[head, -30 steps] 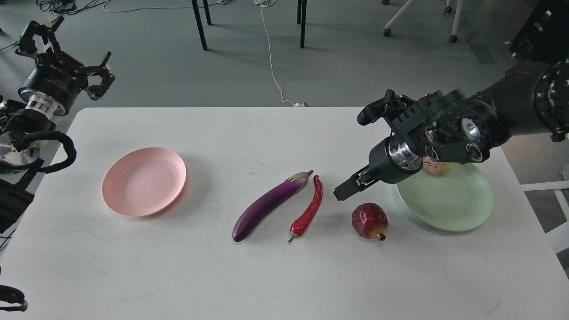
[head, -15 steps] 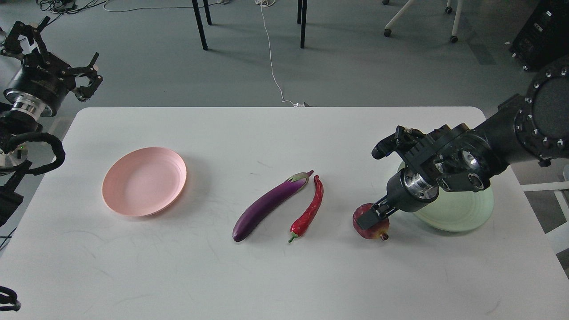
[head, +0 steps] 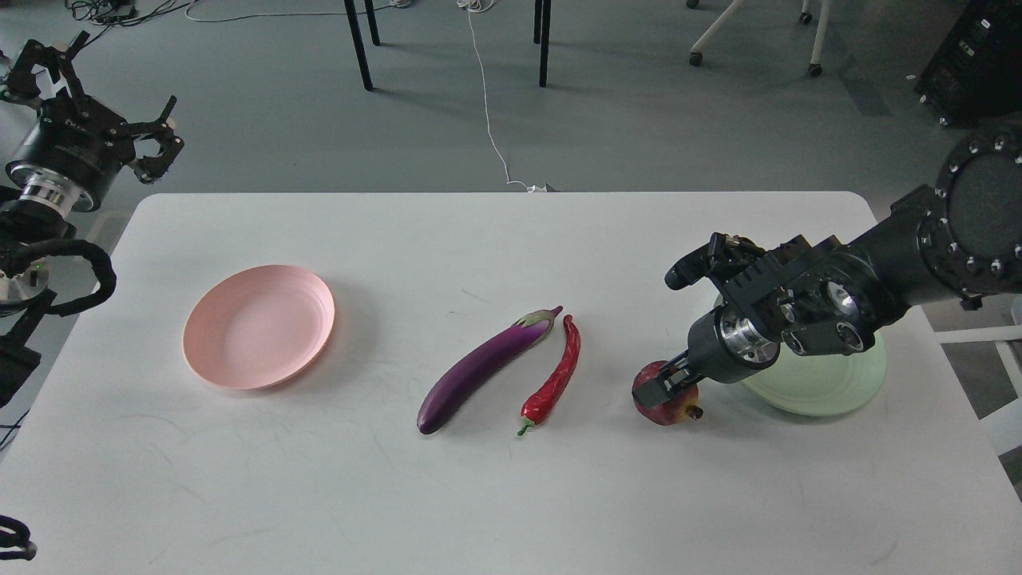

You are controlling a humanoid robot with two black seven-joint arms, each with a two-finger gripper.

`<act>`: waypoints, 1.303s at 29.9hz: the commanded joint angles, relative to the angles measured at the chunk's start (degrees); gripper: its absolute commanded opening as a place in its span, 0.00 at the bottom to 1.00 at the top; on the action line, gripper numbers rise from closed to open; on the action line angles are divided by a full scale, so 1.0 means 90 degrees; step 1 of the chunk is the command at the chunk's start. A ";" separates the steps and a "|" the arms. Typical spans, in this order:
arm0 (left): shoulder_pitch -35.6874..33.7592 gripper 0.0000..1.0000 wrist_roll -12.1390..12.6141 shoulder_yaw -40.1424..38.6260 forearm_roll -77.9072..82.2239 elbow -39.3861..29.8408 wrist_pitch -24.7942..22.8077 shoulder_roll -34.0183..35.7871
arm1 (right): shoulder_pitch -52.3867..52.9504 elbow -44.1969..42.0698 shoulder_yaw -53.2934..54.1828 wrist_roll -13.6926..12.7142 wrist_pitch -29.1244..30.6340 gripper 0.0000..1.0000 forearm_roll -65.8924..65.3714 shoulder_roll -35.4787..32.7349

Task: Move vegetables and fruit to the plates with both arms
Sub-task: 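Lift the red apple onto the green plate and release it, then withdraw the right gripper up and away from the plate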

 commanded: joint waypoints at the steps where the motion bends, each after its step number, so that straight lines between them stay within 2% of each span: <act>1: 0.0000 0.98 0.0000 0.0000 -0.0004 0.0009 0.0001 0.0001 | 0.0123 -0.0011 -0.0012 0.0000 -0.0181 0.52 0.0010 0.0000; 5: 0.0000 0.98 -0.0029 0.0000 -0.0004 0.0009 0.0001 0.0030 | 0.0561 -0.0031 0.0066 0.0000 -0.0191 0.53 0.0010 -0.0282; 10: 0.0030 0.98 -0.0029 0.0000 -0.0004 -0.0001 0.0001 0.0011 | 0.0660 -0.0002 -0.0392 0.0000 -0.0191 0.53 -0.0087 -0.0761; 20: 0.0030 0.98 -0.0029 0.0019 0.0005 -0.0001 0.0001 -0.0048 | -0.0198 -0.0285 -0.0725 0.0000 -0.0201 0.55 -0.0087 -0.1709; 25: 0.0020 0.98 -0.0029 0.0019 0.0015 -0.0010 0.0011 -0.0067 | -0.0424 -0.0412 -0.0735 0.0000 -0.0201 0.58 -0.0087 -0.1914; 30: 0.0020 0.98 -0.0019 0.0019 0.0015 -0.0001 0.0030 -0.0077 | -0.0502 -0.0548 -0.0754 0.0000 -0.0221 0.74 -0.0087 -0.1934; 34: 0.0010 0.98 -0.0019 0.0019 0.0015 -0.0010 0.0030 -0.0067 | -0.0512 -0.0578 -0.0686 0.0000 -0.0221 0.94 -0.0058 -0.1944; 39: -0.0029 0.98 0.0029 0.0029 0.0044 -0.0010 0.0001 -0.0028 | -0.0376 -0.0598 -0.0559 0.0000 -0.0386 0.96 0.0030 -0.1983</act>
